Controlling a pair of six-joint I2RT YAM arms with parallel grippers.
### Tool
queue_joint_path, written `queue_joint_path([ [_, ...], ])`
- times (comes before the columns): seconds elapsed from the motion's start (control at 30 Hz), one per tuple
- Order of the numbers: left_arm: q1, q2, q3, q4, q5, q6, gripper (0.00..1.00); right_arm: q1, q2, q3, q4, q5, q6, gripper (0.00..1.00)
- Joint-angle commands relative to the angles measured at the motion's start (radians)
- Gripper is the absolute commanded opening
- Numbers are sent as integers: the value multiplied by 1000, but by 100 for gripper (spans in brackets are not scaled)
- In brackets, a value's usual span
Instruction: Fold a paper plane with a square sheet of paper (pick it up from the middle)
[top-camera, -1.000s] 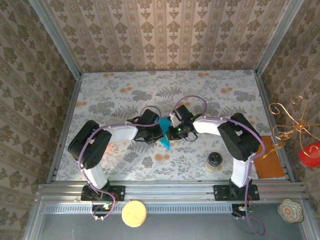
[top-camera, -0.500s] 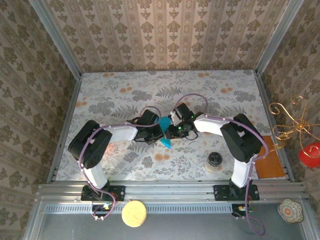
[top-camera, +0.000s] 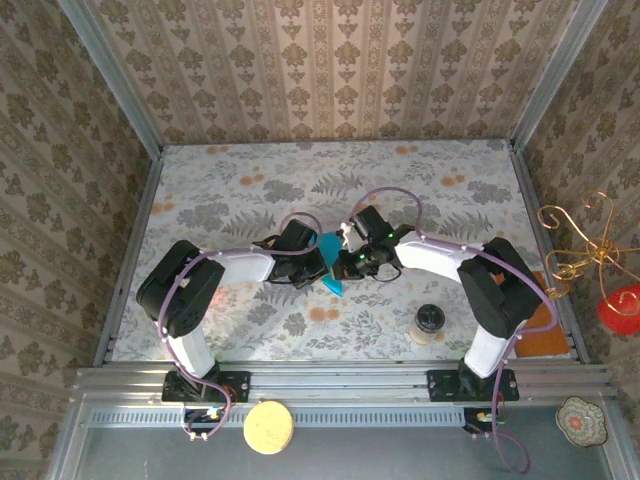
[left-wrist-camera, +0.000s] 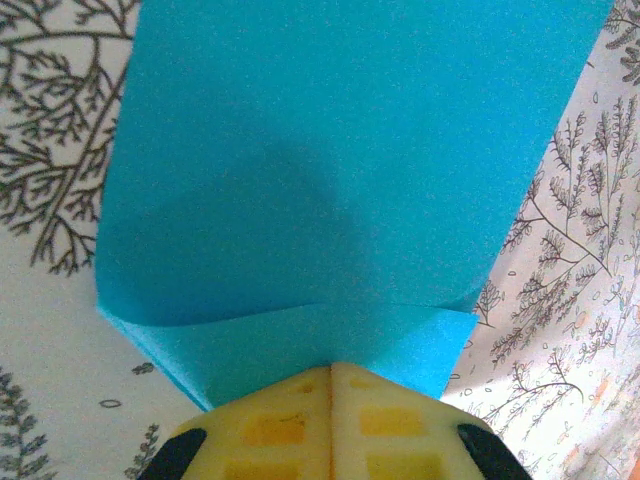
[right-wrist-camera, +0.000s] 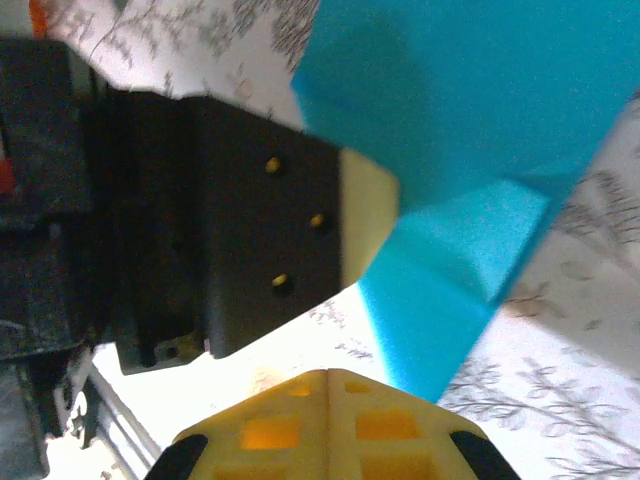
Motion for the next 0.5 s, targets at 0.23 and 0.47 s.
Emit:
queue_joint_path([
  [0.23,5,36,-39,-72,-22,-18,8,33,110,33,7,-46,11,4],
  [0.47,4,37,-38,-85,-25,-18,8,33,118,29,-7,8,4,4],
])
